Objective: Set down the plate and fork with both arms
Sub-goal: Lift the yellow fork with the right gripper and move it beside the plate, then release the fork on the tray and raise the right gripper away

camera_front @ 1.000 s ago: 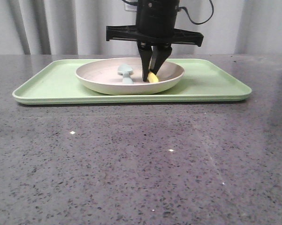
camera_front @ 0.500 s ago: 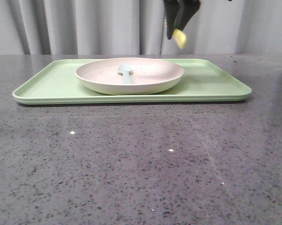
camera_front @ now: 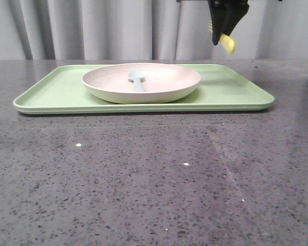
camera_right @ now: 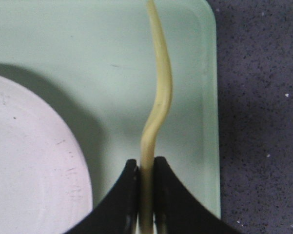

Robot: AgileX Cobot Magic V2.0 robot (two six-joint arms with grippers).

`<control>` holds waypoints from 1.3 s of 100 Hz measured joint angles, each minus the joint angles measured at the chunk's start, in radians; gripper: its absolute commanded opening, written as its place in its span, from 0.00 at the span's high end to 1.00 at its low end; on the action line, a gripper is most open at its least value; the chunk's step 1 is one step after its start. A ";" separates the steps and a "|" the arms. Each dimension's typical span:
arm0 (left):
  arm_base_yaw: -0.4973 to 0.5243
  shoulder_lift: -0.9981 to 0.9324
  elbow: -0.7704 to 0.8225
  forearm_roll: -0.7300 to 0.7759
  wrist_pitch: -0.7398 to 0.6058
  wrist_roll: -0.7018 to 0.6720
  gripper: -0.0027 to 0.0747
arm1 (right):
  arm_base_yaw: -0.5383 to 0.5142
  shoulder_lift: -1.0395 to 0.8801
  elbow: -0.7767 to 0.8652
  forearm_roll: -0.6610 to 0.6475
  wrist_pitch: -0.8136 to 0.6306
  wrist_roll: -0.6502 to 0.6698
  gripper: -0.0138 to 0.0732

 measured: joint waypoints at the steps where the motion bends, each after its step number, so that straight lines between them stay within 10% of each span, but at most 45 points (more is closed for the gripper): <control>1: 0.000 0.000 0.000 0.000 0.000 0.000 0.64 | 0.000 0.002 0.000 0.000 0.000 0.000 0.89; 32: 0.000 0.000 0.000 0.000 -0.001 0.000 0.64 | -0.005 0.063 0.000 0.003 0.000 -0.043 0.87; 58: 0.000 0.000 0.000 0.000 -0.004 0.000 0.64 | -0.005 0.079 0.000 0.006 -0.002 -0.045 0.52; 130: 0.000 0.000 0.002 0.000 -0.025 0.000 0.64 | -0.005 -0.061 0.067 0.006 -0.002 -0.045 0.52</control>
